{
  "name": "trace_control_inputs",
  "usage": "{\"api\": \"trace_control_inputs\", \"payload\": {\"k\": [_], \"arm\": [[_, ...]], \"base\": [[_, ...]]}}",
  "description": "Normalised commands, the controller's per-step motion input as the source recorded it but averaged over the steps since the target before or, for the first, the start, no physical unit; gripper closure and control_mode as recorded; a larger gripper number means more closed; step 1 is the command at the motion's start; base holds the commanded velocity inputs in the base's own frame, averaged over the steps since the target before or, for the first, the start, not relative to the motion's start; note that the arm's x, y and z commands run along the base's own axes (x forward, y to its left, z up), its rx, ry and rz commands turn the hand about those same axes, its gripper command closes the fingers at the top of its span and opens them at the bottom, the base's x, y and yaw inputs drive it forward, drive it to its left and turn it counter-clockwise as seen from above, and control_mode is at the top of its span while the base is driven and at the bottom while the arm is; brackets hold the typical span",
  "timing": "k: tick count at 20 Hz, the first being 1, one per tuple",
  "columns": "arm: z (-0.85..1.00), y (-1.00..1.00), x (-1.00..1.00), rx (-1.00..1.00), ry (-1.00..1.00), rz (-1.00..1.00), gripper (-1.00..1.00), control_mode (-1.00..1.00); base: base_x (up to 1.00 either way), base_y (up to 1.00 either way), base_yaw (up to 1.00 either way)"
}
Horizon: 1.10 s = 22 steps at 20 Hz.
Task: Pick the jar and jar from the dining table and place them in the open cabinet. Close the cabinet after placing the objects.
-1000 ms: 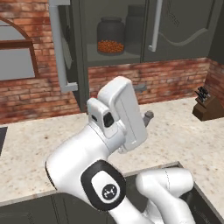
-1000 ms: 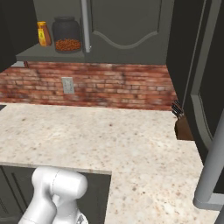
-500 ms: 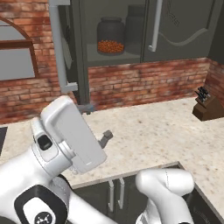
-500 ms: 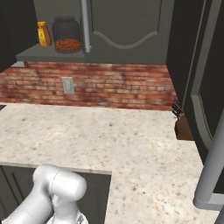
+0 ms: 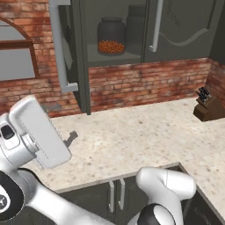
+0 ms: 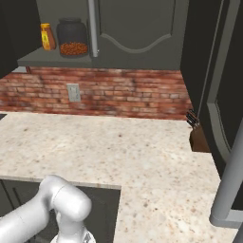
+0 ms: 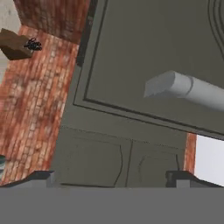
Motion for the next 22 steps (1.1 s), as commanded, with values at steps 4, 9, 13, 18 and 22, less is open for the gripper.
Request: {"api": "trace_control_inputs", "payload": {"k": [4, 9, 13, 18, 22], "arm": [[-0.06, 0.13, 0.90, 0.05, 0.23, 0.00, -1.00, -1.00], [-0.04, 0.00, 0.85, 0.07, 0.15, 0.14, -1.00, -1.00], [-0.04, 0.00, 0.60, 0.05, 0.07, 0.25, -1.00, -1.00], [0.10, -0.45, 0.01, 0.02, 0.00, 0.21, -1.00, -1.00], [0.12, -0.92, -0.03, 0.01, -0.01, 0.12, -1.00, -1.00]], "base": [[0.00, 0.00, 0.00], [0.00, 0.00, 0.00], [0.00, 0.00, 0.00], [0.00, 0.00, 0.00], [0.00, 0.00, 0.00]]}}
